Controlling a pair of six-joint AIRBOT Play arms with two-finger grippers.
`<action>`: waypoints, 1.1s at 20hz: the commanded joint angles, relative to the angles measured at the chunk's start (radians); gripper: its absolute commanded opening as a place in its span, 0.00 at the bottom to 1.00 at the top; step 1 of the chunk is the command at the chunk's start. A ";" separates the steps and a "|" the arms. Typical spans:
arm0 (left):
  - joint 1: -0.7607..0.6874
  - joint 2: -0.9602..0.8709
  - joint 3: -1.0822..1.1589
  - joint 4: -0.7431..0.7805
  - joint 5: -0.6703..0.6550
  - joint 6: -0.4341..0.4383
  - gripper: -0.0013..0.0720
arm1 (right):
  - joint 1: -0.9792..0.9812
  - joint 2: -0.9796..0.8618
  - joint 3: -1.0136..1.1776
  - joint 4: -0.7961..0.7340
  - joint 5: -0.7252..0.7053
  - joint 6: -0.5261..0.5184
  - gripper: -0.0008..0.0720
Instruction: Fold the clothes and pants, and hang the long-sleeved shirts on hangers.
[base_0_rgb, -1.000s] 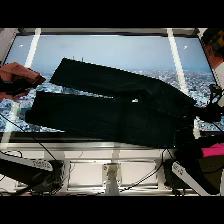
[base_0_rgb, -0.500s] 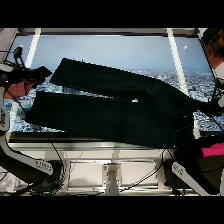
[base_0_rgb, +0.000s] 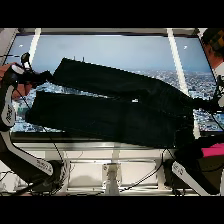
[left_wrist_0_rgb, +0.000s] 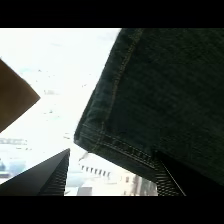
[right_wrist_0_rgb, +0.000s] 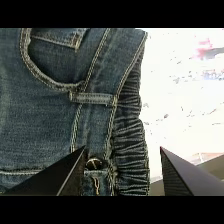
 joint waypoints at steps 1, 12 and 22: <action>0.001 -0.014 0.009 0.056 -0.008 -0.093 0.76 | 0.000 0.000 0.001 -0.003 -0.013 0.000 0.71; -0.031 -0.097 0.010 -0.067 0.118 -0.091 0.57 | 0.000 -0.045 0.000 0.049 -0.043 0.079 0.71; -0.009 0.069 0.010 0.050 0.106 -0.057 0.06 | -0.180 -0.163 0.003 0.409 -0.110 -0.032 0.71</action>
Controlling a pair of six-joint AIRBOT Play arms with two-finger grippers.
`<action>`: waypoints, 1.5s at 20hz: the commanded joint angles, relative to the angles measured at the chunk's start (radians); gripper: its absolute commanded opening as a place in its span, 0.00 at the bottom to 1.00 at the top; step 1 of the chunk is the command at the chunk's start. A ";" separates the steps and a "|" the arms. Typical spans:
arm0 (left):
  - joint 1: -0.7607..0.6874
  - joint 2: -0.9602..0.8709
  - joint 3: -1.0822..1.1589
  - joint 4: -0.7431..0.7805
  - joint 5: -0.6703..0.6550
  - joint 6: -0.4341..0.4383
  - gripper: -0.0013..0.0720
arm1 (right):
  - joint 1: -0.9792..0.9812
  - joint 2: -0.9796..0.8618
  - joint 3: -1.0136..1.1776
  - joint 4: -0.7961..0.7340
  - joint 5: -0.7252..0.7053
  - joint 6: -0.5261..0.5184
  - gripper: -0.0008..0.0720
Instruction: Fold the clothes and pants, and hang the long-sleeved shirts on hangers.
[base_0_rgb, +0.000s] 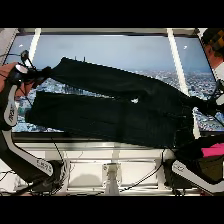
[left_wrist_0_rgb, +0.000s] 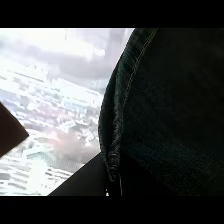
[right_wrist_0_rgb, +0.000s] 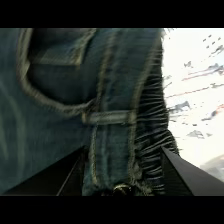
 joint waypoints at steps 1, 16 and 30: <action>0.023 0.082 0.001 0.116 -0.084 0.003 0.06 | -0.128 -0.033 0.001 0.258 -0.018 -0.114 0.71; 0.044 0.101 -0.098 0.292 -0.251 -0.085 0.06 | -0.227 -0.415 0.293 0.469 0.163 -0.303 0.82; 0.028 0.101 -0.098 0.308 -0.299 -0.092 0.06 | -0.085 -0.568 0.428 0.531 -0.006 -0.419 0.06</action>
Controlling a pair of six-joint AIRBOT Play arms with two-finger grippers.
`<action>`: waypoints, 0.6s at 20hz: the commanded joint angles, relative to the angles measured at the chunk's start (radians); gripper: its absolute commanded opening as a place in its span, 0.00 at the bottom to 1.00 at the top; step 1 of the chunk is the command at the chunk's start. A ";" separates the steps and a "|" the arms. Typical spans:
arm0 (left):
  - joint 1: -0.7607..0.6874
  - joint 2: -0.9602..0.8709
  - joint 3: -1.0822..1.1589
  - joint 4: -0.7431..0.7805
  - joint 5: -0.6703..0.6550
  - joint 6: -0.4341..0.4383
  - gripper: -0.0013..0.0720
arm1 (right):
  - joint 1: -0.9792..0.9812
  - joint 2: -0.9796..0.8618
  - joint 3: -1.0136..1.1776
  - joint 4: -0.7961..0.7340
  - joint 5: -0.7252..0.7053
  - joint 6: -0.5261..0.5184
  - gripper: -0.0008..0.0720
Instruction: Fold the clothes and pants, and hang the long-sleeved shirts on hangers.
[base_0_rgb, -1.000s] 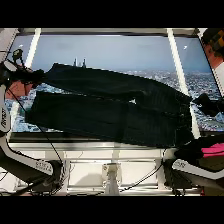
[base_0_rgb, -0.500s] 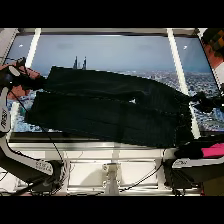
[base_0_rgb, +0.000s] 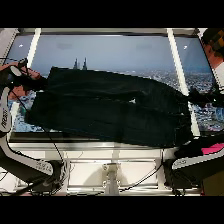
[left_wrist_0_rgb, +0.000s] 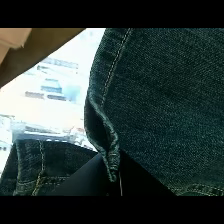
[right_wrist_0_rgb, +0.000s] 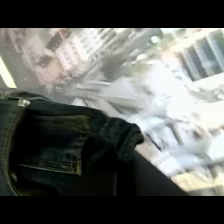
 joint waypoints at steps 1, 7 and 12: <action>-0.001 0.000 0.000 0.043 -0.027 -0.028 0.06 | 0.043 -0.009 0.052 0.011 -0.118 -0.005 0.06; -0.001 0.001 -0.002 0.170 -0.055 -0.130 0.06 | 0.051 -0.008 0.127 0.026 -0.248 0.030 0.06; -0.003 0.002 -0.016 0.249 -0.057 -0.229 0.06 | 0.076 -0.009 0.127 0.021 -0.298 0.031 0.06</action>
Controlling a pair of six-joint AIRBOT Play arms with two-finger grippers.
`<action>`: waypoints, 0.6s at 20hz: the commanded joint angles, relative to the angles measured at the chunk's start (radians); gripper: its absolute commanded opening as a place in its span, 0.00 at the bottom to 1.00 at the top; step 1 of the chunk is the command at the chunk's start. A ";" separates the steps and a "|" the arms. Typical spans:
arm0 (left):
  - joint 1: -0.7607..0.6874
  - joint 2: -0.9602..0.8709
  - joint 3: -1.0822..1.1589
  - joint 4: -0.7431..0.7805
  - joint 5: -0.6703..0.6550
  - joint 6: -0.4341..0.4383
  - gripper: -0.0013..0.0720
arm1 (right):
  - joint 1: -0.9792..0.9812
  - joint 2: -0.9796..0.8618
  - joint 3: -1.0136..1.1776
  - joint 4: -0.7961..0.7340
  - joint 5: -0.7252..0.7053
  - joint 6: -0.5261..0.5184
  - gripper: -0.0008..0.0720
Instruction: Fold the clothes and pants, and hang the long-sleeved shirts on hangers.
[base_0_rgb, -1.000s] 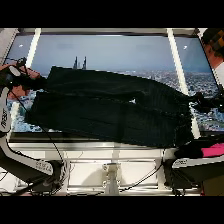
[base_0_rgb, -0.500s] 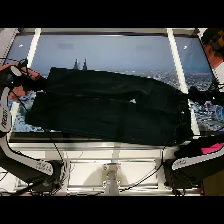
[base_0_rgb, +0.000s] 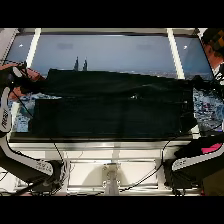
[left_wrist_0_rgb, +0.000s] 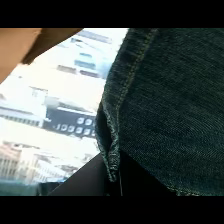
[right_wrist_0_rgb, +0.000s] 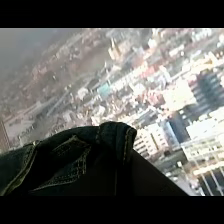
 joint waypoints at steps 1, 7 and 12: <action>-0.001 0.000 -0.021 0.072 -0.003 -0.071 0.06 | 0.015 0.000 0.006 -0.001 -0.048 0.003 0.06; -0.023 0.001 -0.037 0.035 -0.012 -0.070 0.08 | 0.021 0.000 0.006 -0.001 -0.023 0.004 0.06; -0.023 0.005 -0.036 0.035 -0.072 -0.070 0.94 | 0.021 0.000 0.006 -0.001 -0.008 0.003 0.48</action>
